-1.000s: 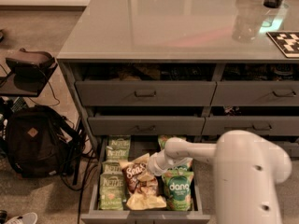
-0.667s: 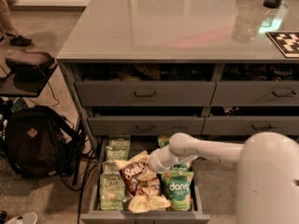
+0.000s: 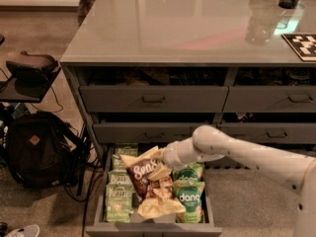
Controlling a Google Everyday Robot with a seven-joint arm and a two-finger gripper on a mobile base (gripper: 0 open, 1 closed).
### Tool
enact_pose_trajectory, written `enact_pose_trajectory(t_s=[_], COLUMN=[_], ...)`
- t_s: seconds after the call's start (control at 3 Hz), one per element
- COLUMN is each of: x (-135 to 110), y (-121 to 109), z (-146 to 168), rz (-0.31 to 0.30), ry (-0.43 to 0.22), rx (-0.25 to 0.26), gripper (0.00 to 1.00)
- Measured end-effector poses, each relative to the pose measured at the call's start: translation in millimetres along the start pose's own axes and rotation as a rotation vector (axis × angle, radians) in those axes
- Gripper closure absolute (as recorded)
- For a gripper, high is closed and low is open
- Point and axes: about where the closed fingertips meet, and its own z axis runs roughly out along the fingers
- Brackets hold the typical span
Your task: Pick brown chip bag from bottom drawer and place on counter
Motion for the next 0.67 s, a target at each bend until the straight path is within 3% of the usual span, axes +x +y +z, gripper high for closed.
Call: enact_pose_trajectory(t_s=[0.67], x=[-72], y=[-46], z=[-87], rz=[0.056], ry=[-0.044], rx=[0.108], gripper=[1.00])
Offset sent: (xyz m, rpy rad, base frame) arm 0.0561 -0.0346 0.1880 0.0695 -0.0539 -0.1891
